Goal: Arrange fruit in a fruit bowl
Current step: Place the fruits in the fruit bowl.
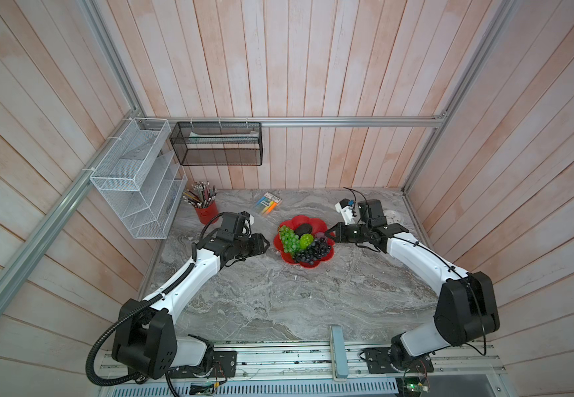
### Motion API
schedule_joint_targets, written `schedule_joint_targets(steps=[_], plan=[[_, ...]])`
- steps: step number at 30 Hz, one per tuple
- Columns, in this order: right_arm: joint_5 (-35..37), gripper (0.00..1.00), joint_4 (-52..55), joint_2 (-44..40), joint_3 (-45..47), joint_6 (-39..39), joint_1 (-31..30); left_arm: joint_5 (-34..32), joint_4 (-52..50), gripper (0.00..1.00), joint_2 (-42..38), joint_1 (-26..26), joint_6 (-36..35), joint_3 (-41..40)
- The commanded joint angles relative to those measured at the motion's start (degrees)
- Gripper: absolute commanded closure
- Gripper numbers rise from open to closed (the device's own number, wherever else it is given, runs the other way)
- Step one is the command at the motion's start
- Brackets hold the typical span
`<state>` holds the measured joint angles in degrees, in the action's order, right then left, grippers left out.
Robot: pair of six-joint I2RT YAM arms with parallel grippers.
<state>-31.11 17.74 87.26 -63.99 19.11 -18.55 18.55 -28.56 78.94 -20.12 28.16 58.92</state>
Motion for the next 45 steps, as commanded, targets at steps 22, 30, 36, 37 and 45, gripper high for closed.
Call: schedule_joint_targets(steps=[22, 30, 36, 37, 45], plan=[[3.5, 1.0, -7.8, 15.3, -5.1, -5.3, 2.2, 0.1, -1.1, 0.45, 0.6, 0.3, -0.1, 1.2], [4.8, 1.0, -8.6, 18.0, -7.1, -7.3, 2.1, 4.0, 0.1, 0.44, 1.1, 0.3, 1.7, 0.9], [5.5, 0.79, -4.8, 18.0, -11.5, -9.8, 2.0, 3.6, 1.0, 0.38, -0.5, 0.3, 3.7, -1.0], [5.8, 0.76, -4.5, 17.4, -11.7, -10.0, 2.1, 3.5, 0.7, 0.37, -0.7, 0.3, 3.8, -1.1], [9.4, 0.52, -1.5, 11.4, -10.1, -11.4, 1.7, 4.0, -2.8, 0.36, -2.1, 0.3, 3.3, -1.5]])
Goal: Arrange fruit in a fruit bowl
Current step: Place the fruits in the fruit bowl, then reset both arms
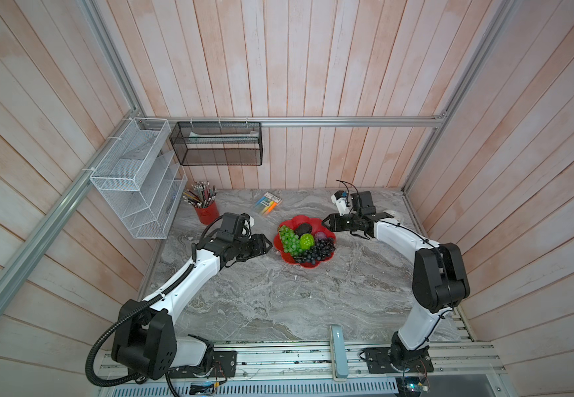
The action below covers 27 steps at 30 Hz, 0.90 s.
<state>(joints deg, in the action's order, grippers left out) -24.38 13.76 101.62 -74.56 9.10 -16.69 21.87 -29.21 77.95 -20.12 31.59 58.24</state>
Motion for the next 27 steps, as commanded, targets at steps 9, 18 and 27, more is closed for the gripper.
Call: schedule_joint_targets(steps=[9, 18, 27], plan=[[13.7, 0.29, -0.9, -18.7, 10.2, 0.8, -0.3, -12.4, 1.3, 0.25, -8.7, 0.3, -1.7, -3.3], [29.5, 0.02, -26.5, -39.1, 30.2, -6.7, 1.0, -31.0, 34.7, 0.0, -16.2, 2.5, -22.7, -19.8], [31.6, 0.02, -50.7, -43.7, 52.6, -7.4, 11.8, -35.1, 65.6, 0.0, -8.2, 13.0, -26.7, -38.5]])
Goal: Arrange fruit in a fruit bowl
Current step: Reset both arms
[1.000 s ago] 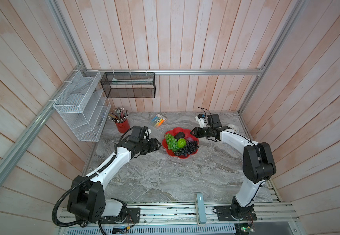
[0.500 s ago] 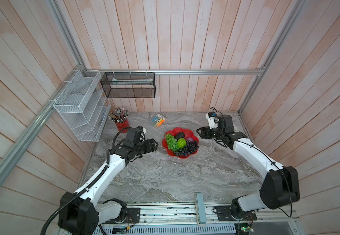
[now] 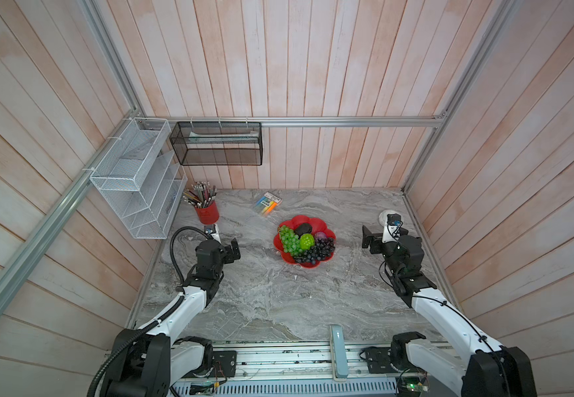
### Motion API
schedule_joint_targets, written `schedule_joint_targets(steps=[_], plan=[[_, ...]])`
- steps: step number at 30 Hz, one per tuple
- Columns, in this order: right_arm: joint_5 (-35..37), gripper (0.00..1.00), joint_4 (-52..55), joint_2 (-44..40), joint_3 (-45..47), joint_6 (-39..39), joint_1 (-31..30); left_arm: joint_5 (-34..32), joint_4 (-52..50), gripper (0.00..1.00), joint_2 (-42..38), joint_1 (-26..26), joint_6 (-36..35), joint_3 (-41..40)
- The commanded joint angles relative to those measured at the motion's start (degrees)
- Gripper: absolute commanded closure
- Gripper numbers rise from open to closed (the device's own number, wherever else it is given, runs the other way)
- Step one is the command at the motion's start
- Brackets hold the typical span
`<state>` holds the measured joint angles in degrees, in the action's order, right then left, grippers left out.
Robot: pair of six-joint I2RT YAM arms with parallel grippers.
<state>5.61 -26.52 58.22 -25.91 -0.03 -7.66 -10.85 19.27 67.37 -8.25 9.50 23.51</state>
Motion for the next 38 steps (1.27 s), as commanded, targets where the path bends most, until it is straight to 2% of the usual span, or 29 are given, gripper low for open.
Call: schedule_joint_targets(steps=[1, 3, 6, 9, 10, 14, 16, 18, 21, 24, 28, 38], plan=[[1.2, 0.02, -12.6, 0.3, 5.9, 1.4, 3.4, -2.8, 18.6, 0.0, 4.1, 1.5, -4.7, -4.2], [3.3, 0.02, -18.9, 2.6, 10.5, 0.7, 4.2, -1.6, 23.8, 0.0, 7.9, 2.3, -7.7, -5.5], [2.1, 0.02, -27.4, 7.1, 14.4, 1.0, 6.0, 1.4, 30.2, 0.0, 10.4, 3.3, -9.8, -5.7], [1.5, 0.02, -34.8, 11.9, 15.4, -0.3, 6.9, 3.0, 35.4, 0.0, 14.3, 4.7, -11.2, -4.7], [2.0, 0.02, -36.5, 13.4, 15.0, 0.3, 7.3, 3.0, 36.8, 0.0, 15.7, 5.3, -10.8, -4.7], [-4.0, 0.02, -35.3, 20.0, 11.8, 0.1, 8.5, 4.2, 49.6, 0.0, 22.1, 7.3, -8.8, -8.8], [-4.9, 0.02, -41.3, 25.5, 12.9, -0.3, 8.6, 5.4, 44.3, 0.0, 21.1, 8.3, -7.6, -7.0], [-3.9, 0.02, -53.1, 32.3, 14.4, 1.1, 9.0, 5.6, 46.0, 0.0, 21.7, 8.4, -7.6, -7.3], [-5.2, 0.02, -39.8, 28.4, 11.1, 1.1, 9.8, 5.9, 43.9, 0.0, 21.0, 8.5, -7.5, -6.8], [-4.8, 0.02, -47.0, 30.4, 13.0, 2.2, 10.0, 5.8, 44.5, 0.0, 21.0, 8.5, -7.6, -7.1], [-5.7, 0.02, -41.1, 28.6, 11.5, 1.1, 10.1, 5.8, 44.8, 0.0, 21.0, 8.5, -7.6, -7.2], [-5.6, 0.02, -41.9, 28.8, 11.6, 1.3, 10.1, 5.9, 44.5, 0.0, 21.1, 8.4, -7.8, -7.0]])
